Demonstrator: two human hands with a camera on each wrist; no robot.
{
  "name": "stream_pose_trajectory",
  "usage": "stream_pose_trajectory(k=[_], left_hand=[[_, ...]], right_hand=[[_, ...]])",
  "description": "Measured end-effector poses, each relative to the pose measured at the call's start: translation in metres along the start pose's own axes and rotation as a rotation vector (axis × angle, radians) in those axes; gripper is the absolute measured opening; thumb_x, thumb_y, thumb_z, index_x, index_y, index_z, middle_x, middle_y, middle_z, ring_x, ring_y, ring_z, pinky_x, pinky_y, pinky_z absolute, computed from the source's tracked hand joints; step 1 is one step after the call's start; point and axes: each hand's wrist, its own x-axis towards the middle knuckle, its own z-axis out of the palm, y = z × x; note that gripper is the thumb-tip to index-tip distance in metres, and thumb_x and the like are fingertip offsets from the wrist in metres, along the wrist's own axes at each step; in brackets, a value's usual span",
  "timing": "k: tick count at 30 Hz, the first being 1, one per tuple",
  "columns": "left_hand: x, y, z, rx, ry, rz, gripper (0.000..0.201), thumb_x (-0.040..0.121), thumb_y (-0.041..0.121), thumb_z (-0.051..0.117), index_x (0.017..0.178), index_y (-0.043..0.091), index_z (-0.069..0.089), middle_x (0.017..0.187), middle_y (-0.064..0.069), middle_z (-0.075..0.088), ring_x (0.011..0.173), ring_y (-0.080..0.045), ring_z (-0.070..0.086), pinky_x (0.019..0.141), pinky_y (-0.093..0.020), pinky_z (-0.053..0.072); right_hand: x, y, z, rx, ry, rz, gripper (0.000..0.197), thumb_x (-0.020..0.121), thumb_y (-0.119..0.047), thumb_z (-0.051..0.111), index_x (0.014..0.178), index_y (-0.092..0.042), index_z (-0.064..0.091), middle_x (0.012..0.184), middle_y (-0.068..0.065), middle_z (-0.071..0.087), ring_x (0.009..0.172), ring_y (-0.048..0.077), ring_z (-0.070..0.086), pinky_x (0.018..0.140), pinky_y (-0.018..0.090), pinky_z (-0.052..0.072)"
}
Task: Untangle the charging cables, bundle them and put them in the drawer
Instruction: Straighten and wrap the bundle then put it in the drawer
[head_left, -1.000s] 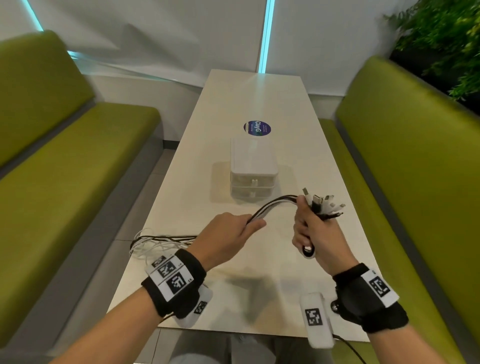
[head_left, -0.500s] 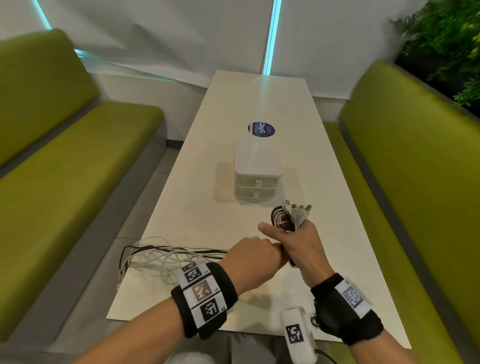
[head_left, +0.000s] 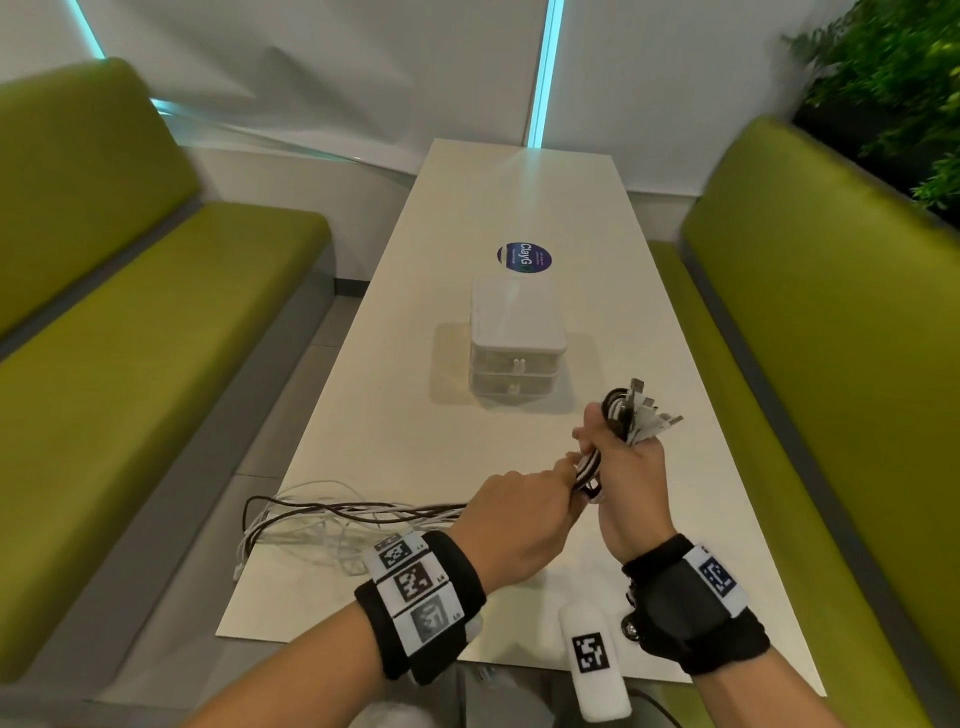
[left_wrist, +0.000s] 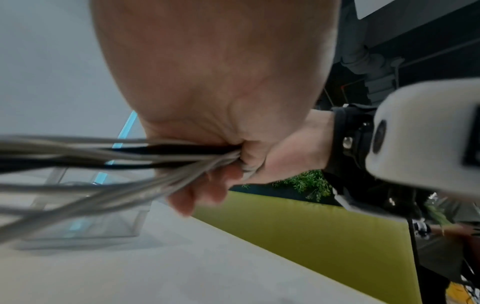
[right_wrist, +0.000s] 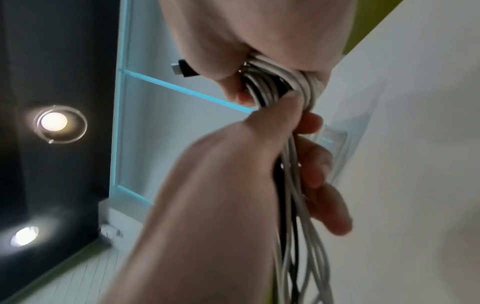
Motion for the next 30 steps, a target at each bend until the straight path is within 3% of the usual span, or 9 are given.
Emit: stream_pose_trajectory(k=[3, 5, 7, 9, 12, 16, 22, 27, 30], left_hand=[[0.004, -0.004, -0.002, -0.089, -0.025, -0.032, 0.047, 0.102, 0.049, 0.028, 0.13, 0.013, 0.038, 0.097, -0.012, 0.067, 0.078, -0.036, 0.06, 0.061, -0.038, 0.039], [0.006, -0.009, -0.003, -0.12, -0.004, -0.043, 0.05, 0.099, 0.055, 0.029, 0.12, 0.014, 0.047, 0.093, -0.011, 0.068, 0.08, -0.034, 0.06, 0.064, -0.039, 0.04], [0.005, -0.014, -0.003, -0.188, 0.024, -0.032, 0.047, 0.097, 0.057, 0.032, 0.096, 0.014, 0.053, 0.081, -0.009, 0.066, 0.074, -0.031, 0.059, 0.062, -0.038, 0.038], [0.001, -0.02, -0.001, -0.276, 0.038, -0.005, 0.048, 0.097, 0.059, 0.034, 0.087, 0.016, 0.054, 0.072, -0.004, 0.063, 0.067, -0.026, 0.057, 0.062, -0.04, 0.041], [-0.011, -0.033, 0.0, -0.291, 0.048, 0.012, 0.054, 0.091, 0.065, 0.022, 0.09, 0.022, 0.054, 0.068, 0.002, 0.062, 0.064, -0.021, 0.058, 0.066, -0.042, 0.046], [-0.019, -0.057, 0.001, -0.237, -0.047, -0.056, 0.038, 0.1, 0.053, 0.028, 0.092, 0.026, 0.054, 0.069, 0.003, 0.066, 0.066, -0.02, 0.06, 0.07, -0.041, 0.048], [0.0, -0.058, 0.01, -0.007, -0.011, -0.194, 0.023, 0.094, 0.031, 0.035, 0.085, 0.021, 0.054, 0.078, -0.005, 0.067, 0.073, -0.034, 0.057, 0.069, -0.041, 0.046], [0.01, -0.083, 0.015, 0.121, -0.078, -0.347, 0.022, 0.093, 0.022, 0.046, 0.112, 0.024, 0.058, 0.102, -0.006, 0.066, 0.093, -0.032, 0.062, 0.071, -0.034, 0.04], [0.007, -0.122, 0.012, 0.027, -0.047, -0.468, 0.029, 0.09, 0.042, 0.058, 0.116, 0.03, 0.054, 0.11, 0.005, 0.065, 0.101, -0.021, 0.062, 0.081, -0.034, 0.044]], right_hand=[[0.003, -0.008, -0.003, 0.166, -0.081, 0.059, 0.019, 0.096, -0.018, 0.057, 0.08, -0.009, 0.055, 0.056, 0.002, 0.045, 0.06, 0.021, 0.062, 0.069, 0.042, 0.056], [0.003, -0.012, -0.005, 0.249, -0.111, 0.079, 0.015, 0.097, -0.021, 0.055, 0.089, -0.009, 0.058, 0.055, 0.001, 0.038, 0.046, 0.016, 0.048, 0.064, 0.041, 0.057], [0.003, -0.013, -0.006, 0.316, -0.142, 0.089, 0.014, 0.095, -0.023, 0.055, 0.096, -0.009, 0.059, 0.055, -0.001, 0.03, 0.043, 0.012, 0.033, 0.053, 0.033, 0.048], [0.004, -0.014, -0.006, 0.342, -0.15, 0.1, 0.017, 0.092, -0.028, 0.057, 0.092, -0.011, 0.057, 0.055, -0.003, 0.024, 0.041, 0.01, 0.026, 0.046, 0.027, 0.037], [0.01, -0.024, -0.011, 0.35, -0.116, 0.081, 0.024, 0.084, -0.035, 0.063, 0.078, -0.015, 0.052, 0.05, -0.006, 0.021, 0.036, 0.008, 0.021, 0.039, 0.022, 0.03], [0.021, -0.042, -0.027, 0.302, -0.048, 0.031, 0.034, 0.081, -0.028, 0.068, 0.055, -0.021, 0.048, 0.046, -0.008, 0.02, 0.037, 0.009, 0.019, 0.04, 0.022, 0.027], [0.021, -0.043, -0.025, 0.183, -0.05, 0.019, 0.024, 0.067, -0.017, 0.076, 0.07, -0.014, 0.052, 0.045, -0.006, 0.023, 0.037, 0.011, 0.021, 0.04, 0.025, 0.028], [0.021, -0.042, -0.033, 0.155, -0.06, 0.016, 0.022, 0.069, -0.015, 0.075, 0.073, -0.011, 0.054, 0.044, -0.006, 0.024, 0.036, 0.01, 0.022, 0.038, 0.025, 0.029], [0.023, -0.039, -0.04, 0.115, -0.027, 0.007, 0.029, 0.08, -0.008, 0.072, 0.066, -0.015, 0.048, 0.045, -0.006, 0.025, 0.036, 0.011, 0.022, 0.038, 0.025, 0.028]])
